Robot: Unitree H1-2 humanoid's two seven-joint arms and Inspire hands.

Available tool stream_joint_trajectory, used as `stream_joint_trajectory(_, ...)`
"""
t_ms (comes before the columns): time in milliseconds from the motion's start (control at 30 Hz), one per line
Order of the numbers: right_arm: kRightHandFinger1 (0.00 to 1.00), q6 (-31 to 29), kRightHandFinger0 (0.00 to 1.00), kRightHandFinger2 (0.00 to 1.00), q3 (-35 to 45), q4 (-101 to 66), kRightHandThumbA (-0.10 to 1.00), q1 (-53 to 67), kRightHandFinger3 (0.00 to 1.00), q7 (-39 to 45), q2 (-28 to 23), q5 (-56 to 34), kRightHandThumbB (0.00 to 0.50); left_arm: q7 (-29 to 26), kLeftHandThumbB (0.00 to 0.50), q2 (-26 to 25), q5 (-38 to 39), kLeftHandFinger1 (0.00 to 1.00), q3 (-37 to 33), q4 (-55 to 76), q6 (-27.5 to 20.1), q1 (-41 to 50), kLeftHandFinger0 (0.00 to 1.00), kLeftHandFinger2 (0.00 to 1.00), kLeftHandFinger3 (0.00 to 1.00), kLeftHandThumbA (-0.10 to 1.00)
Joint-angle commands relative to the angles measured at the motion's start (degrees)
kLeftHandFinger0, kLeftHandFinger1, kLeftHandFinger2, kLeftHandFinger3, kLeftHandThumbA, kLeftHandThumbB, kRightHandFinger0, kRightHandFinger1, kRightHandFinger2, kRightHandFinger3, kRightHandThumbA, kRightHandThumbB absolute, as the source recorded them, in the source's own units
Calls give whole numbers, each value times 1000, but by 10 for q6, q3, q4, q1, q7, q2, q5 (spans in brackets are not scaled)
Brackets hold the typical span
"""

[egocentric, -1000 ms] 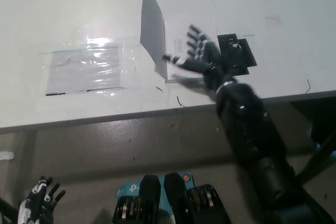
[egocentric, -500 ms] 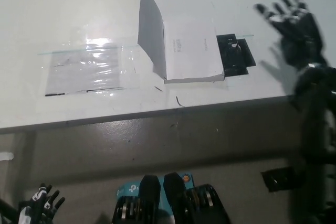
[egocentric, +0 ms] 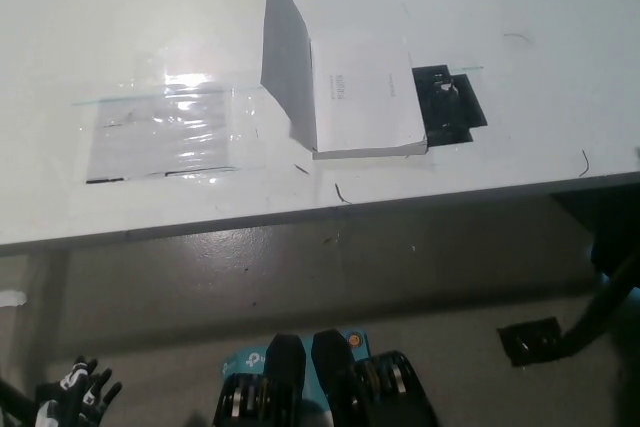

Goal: The robot uses its right hand to slide under the cover of the book kept in the middle of the desk and open it

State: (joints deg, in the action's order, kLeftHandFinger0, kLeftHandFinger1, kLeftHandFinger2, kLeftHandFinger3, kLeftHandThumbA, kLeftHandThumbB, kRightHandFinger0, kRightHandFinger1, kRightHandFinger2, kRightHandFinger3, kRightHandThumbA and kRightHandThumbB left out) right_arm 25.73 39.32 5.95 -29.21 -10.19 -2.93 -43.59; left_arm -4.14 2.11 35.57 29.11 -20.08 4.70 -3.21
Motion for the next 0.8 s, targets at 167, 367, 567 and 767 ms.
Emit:
stream_joint_trajectory(167,965,-47,1000,925,54,-11,1000,50,1000,-16,30,-62,282,22,163,1,13,711,2,1,-17,6,727,745,807,945)
stream_joint_trajectory(367,972,-102,986,951,70,36,1000,101,1000,13,73,-69,229,23,170,1,9,713,-2,-5,-20,6,740,741,814,925)
stream_joint_trajectory(567,915,-144,899,942,52,96,1000,132,1000,29,104,-53,201,31,172,0,13,735,-2,-6,-18,7,751,769,827,912)
stream_joint_trajectory(767,879,-183,912,921,32,162,1000,143,1000,45,129,-46,183,31,177,-3,6,763,-6,-5,-18,4,768,808,856,934)
